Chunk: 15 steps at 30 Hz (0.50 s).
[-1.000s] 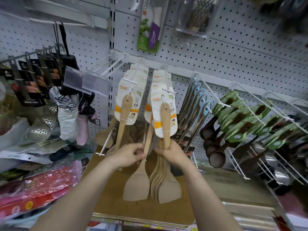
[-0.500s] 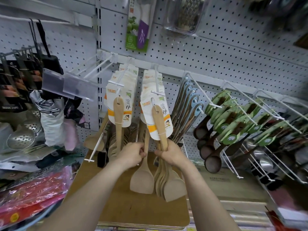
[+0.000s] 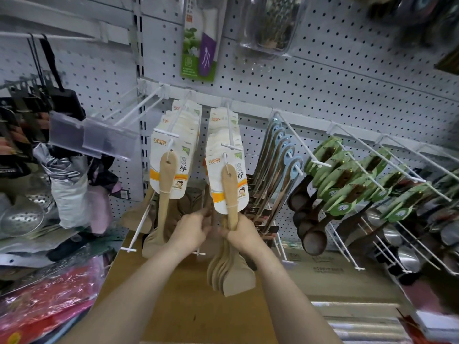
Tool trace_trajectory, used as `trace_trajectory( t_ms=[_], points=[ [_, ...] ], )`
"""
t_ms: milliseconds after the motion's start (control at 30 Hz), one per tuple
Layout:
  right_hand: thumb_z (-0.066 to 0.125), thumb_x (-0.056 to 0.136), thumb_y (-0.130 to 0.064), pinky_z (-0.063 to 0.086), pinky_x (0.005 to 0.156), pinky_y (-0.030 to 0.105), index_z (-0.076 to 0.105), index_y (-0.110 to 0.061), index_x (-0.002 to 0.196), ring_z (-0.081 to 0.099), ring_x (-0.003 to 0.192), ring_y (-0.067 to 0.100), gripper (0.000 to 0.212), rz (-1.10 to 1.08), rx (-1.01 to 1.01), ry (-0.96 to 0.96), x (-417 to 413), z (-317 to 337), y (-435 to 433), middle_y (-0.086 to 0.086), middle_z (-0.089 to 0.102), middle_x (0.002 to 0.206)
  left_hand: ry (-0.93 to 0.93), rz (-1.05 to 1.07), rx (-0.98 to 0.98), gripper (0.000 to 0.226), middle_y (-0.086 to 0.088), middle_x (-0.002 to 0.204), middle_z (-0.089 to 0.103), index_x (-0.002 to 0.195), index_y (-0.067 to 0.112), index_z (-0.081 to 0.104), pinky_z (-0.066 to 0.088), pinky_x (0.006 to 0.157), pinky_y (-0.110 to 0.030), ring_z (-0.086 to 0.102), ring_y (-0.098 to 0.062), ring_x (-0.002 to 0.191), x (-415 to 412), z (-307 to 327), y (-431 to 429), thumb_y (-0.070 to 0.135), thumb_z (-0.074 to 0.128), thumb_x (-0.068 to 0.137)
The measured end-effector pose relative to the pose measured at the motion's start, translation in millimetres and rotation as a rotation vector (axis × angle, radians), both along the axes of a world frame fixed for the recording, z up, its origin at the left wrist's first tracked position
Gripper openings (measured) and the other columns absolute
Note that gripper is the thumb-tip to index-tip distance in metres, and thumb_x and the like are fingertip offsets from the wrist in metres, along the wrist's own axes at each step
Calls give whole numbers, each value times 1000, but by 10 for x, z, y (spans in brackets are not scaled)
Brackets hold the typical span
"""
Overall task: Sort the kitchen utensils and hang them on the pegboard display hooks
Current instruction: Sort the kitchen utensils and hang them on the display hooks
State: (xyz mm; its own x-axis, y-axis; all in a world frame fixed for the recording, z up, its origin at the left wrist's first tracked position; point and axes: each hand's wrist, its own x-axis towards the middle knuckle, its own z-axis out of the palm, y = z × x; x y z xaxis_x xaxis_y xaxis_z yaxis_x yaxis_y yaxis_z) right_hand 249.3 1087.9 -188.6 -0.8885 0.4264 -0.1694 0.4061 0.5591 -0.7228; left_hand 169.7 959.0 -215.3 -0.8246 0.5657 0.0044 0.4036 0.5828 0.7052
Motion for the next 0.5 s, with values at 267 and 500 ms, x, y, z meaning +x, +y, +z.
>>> trace_trajectory(
  t_ms=[267, 500],
  points=[
    [73, 79, -41, 54, 88, 37, 57, -24, 120, 64, 104, 21, 47, -26, -44, 84, -201, -126, -211, -3, 68, 109, -40, 53, 295, 60, 5, 126, 61, 144, 27, 39, 45, 102, -32, 57, -14, 118, 4, 190, -189, 3, 51, 91],
    [80, 72, -23, 50, 99, 31, 37, -34, 141, 59, 117, 3, 82, 42, -267, 422, -150, 224, -157, -17, 59, 129, -154, -60, 564, 71, 26, 142, 42, 146, 49, 20, 38, 108, -28, 42, 5, 130, 84, 469, -144, 29, 59, 90]
  ],
)
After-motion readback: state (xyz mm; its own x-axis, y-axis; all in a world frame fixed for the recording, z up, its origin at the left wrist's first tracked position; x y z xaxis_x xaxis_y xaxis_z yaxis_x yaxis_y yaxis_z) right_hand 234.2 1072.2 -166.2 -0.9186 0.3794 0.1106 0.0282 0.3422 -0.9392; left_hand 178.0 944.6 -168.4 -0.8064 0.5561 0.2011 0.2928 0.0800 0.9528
